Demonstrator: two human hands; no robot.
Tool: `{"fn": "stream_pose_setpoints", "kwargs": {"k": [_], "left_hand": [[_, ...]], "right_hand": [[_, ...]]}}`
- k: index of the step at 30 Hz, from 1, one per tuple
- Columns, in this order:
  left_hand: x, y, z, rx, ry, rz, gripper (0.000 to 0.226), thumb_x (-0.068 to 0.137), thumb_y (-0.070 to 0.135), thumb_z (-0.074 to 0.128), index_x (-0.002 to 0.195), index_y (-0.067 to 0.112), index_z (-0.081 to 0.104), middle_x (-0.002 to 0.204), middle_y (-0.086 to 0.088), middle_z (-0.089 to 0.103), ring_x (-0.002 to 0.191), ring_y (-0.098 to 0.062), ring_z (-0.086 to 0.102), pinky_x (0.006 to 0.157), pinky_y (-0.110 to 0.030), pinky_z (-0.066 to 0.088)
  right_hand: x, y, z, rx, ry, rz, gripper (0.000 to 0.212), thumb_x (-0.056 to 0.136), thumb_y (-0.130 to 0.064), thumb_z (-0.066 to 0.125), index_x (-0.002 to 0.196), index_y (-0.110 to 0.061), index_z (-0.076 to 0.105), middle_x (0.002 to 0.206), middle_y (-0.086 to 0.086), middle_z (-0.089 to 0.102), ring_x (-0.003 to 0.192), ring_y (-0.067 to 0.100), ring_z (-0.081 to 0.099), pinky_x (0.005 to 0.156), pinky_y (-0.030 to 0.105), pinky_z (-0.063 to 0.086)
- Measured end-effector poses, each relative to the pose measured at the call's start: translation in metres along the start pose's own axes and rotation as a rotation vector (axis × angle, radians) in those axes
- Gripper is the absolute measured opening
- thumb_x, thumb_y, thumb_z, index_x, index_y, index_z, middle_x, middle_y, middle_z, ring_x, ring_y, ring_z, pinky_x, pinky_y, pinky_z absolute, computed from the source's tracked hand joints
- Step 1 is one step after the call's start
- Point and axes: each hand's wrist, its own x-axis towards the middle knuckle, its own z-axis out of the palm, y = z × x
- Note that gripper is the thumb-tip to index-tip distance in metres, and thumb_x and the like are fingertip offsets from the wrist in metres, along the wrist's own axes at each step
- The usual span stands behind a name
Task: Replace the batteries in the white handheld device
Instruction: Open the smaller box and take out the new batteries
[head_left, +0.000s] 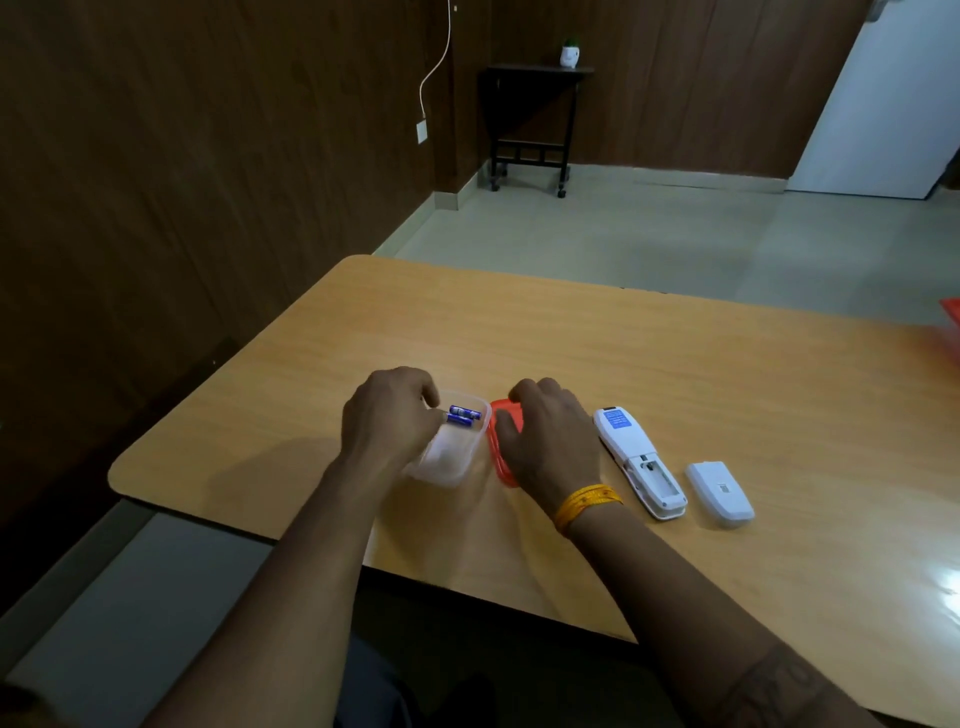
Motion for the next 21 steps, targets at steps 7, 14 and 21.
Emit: {"fn": "stream_pose_setpoints", "kwargs": {"k": [7, 14, 21], "left_hand": [[0.009, 0.009, 0.016, 0.155, -0.221, 0.103, 0.032, 0.096, 0.019, 0.068, 0.126, 0.027, 0.074, 0.125, -0.006, 0.074, 0.103, -0.030, 0.070, 0.078, -0.036, 0.053], [0.014, 0.010, 0.020, 0.235, -0.267, 0.122, 0.013, 0.091, 0.022, 0.067, 0.101, 0.021, 0.075, 0.098, -0.007, 0.072, 0.086, -0.034, 0.067, 0.075, -0.040, 0.056], [0.016, 0.009, 0.025, 0.281, -0.279, 0.134, 0.009, 0.096, 0.018, 0.064, 0.097, 0.016, 0.073, 0.082, -0.004, 0.062, 0.078, -0.032, 0.062, 0.072, -0.039, 0.051]], "right_hand": [[0.027, -0.025, 0.008, -0.034, -0.211, -0.175, 0.021, 0.095, -0.034, 0.060, 0.106, -0.022, 0.073, 0.097, 0.004, 0.073, 0.089, 0.031, 0.069, 0.072, 0.041, 0.058], [0.038, -0.038, 0.014, -0.204, -0.323, -0.186, 0.021, 0.096, -0.021, 0.061, 0.109, -0.014, 0.075, 0.104, 0.014, 0.073, 0.094, 0.038, 0.071, 0.069, 0.037, 0.052], [0.040, -0.040, 0.020, -0.278, -0.323, -0.232, 0.017, 0.094, -0.016, 0.061, 0.103, -0.013, 0.075, 0.101, 0.013, 0.073, 0.091, 0.039, 0.071, 0.064, 0.034, 0.044]]}}
